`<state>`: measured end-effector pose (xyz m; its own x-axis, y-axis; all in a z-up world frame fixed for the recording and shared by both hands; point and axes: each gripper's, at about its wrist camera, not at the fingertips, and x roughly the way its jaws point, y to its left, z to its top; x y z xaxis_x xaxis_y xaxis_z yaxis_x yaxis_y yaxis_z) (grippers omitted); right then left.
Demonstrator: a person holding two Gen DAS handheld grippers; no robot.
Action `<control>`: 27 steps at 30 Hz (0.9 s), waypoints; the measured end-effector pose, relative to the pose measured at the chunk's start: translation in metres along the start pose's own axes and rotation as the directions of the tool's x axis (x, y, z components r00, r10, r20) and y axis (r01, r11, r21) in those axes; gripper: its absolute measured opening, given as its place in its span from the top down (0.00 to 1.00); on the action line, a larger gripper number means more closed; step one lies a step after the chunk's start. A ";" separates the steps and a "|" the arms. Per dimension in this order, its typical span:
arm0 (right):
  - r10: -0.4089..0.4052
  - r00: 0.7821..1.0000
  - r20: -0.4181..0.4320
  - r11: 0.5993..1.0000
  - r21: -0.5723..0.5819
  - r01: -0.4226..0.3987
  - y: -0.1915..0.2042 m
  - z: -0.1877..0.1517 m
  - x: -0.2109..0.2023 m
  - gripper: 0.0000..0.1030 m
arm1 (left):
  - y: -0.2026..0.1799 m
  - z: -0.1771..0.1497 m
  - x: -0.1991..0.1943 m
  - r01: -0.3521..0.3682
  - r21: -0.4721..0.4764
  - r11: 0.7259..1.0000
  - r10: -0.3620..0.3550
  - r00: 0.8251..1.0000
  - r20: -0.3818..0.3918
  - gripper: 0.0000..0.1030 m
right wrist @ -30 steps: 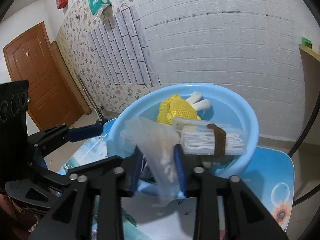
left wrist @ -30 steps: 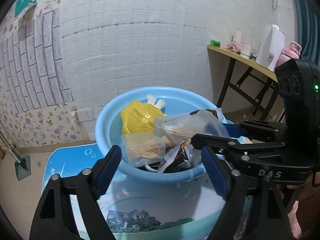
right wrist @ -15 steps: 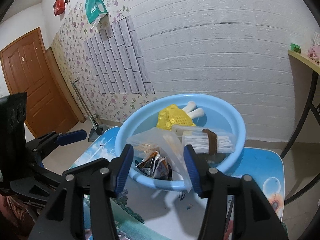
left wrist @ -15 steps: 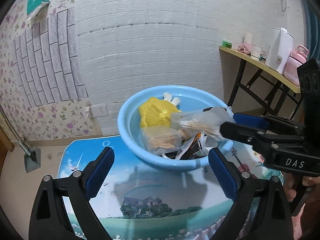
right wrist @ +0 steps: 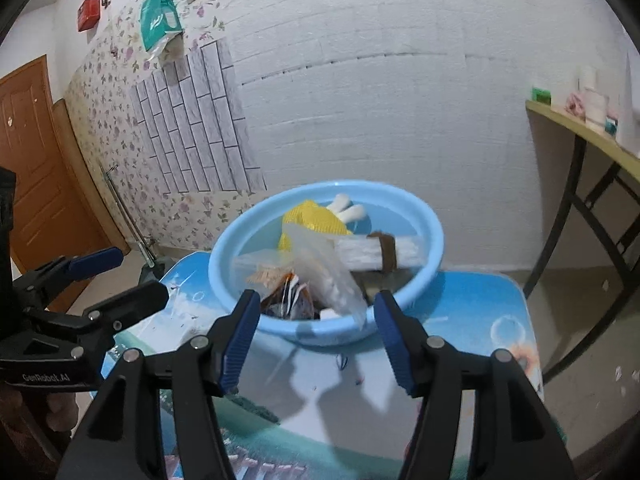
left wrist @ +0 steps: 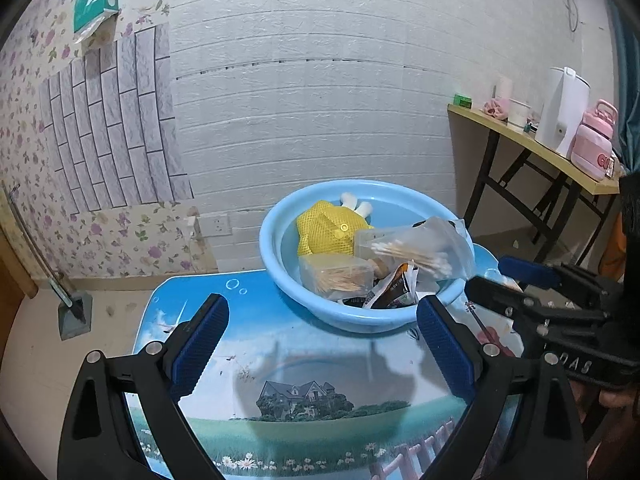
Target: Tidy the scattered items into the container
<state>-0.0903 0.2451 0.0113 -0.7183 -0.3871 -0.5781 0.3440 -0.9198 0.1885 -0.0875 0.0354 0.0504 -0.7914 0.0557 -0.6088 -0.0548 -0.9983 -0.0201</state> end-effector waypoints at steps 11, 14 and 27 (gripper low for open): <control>-0.028 1.000 -0.006 0.999 -0.018 0.028 0.006 -0.008 -0.002 0.30 | 0.006 -0.001 0.001 -0.020 -0.030 0.999 0.020 1.000 -0.002 0.00; -0.038 0.999 0.002 0.999 -0.018 0.038 0.008 -0.008 -0.004 0.30 | 0.007 -0.003 0.002 -0.013 -0.036 0.999 0.013 1.000 -0.014 0.00; -0.022 1.000 -0.022 1.000 -0.021 0.022 0.014 -0.010 -0.001 0.30 | 0.003 -0.008 -0.005 0.023 -0.001 1.000 -0.023 0.999 0.040 0.00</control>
<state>-0.0785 0.2330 0.0070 -0.7126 -0.3650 -0.5992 0.3411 -0.9265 0.1588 -0.0791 0.0316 0.0473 -0.8136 0.0789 -0.5761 -0.0723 -0.9968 -0.0345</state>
